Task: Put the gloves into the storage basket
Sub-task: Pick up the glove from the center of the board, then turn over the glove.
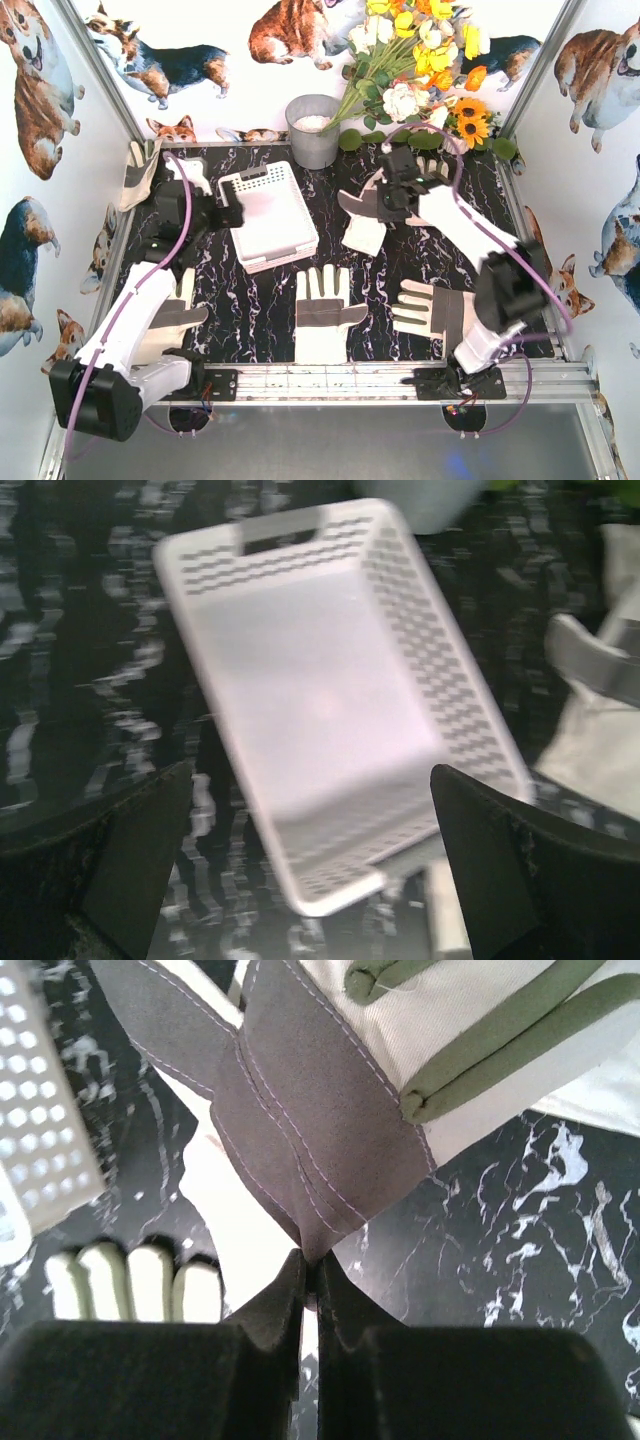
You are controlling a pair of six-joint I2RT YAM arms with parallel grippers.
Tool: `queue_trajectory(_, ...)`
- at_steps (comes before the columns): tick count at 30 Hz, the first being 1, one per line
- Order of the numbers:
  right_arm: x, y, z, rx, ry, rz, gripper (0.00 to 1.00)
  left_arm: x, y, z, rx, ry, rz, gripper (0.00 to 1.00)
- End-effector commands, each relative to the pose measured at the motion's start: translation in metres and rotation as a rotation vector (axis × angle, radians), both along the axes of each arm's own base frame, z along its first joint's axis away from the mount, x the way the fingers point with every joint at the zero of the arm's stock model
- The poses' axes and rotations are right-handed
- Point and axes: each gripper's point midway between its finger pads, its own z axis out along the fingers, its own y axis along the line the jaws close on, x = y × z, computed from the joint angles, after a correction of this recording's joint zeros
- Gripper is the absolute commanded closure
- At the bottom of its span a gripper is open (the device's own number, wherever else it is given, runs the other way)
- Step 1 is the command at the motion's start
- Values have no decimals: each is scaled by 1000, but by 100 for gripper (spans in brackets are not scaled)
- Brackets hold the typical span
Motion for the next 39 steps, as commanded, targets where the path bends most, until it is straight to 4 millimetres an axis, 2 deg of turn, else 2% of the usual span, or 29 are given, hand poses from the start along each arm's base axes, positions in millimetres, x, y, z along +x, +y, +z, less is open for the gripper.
queue_trajectory(1, -15, 13, 39, 132, -103, 58, 100, -8, -81, 36, -278, -46, -197, 0)
queue_trajectory(3, -23, 20, 52, 190, -141, 95, 100, -19, -123, 46, -360, -47, -309, 0)
queue_trajectory(5, -33, 26, 71, 252, -194, 139, 100, -28, -154, 56, -432, -51, -398, 0)
queue_trajectory(7, -42, 33, 88, 313, -243, 183, 100, -36, -180, 63, -503, -45, -481, 0)
queue_trajectory(9, -52, 41, 101, 377, -290, 236, 100, -40, -196, 67, -555, -33, -542, 0)
queue_trajectory(15, -85, 62, 152, 573, -435, 389, 100, -40, -212, 58, -633, 6, -577, 0)
queue_trajectory(17, -94, 69, 159, 621, -438, 439, 100, -44, -218, 60, -680, 5, -606, 0)
queue_trajectory(18, -102, 70, 170, 644, -461, 467, 100, -46, -220, 63, -704, 0, -620, 0)
queue_trajectory(25, -121, 80, 182, 730, -454, 556, 100, -59, -234, 78, -795, -26, -710, 1)
queue_trajectory(27, -122, 82, 184, 747, -455, 558, 100, -62, -239, 79, -806, -30, -724, 13)
queue_trajectory(30, -121, 82, 184, 758, -459, 544, 100, -63, -240, 80, -814, -53, -713, 40)
queue_trajectory(33, -118, 81, 178, 751, -452, 526, 100, -57, -235, 75, -784, -65, -659, 79)
queue_trajectory(35, -115, 80, 171, 740, -440, 502, 99, -55, -229, 66, -739, -55, -616, 94)
queue_trajectory(36, -114, 78, 169, 734, -435, 489, 93, -54, -227, 62, -713, -51, -600, 100)
queue_trajectory(39, -108, 71, 161, 696, -419, 418, 63, -56, -216, 48, -602, -19, -561, 100)
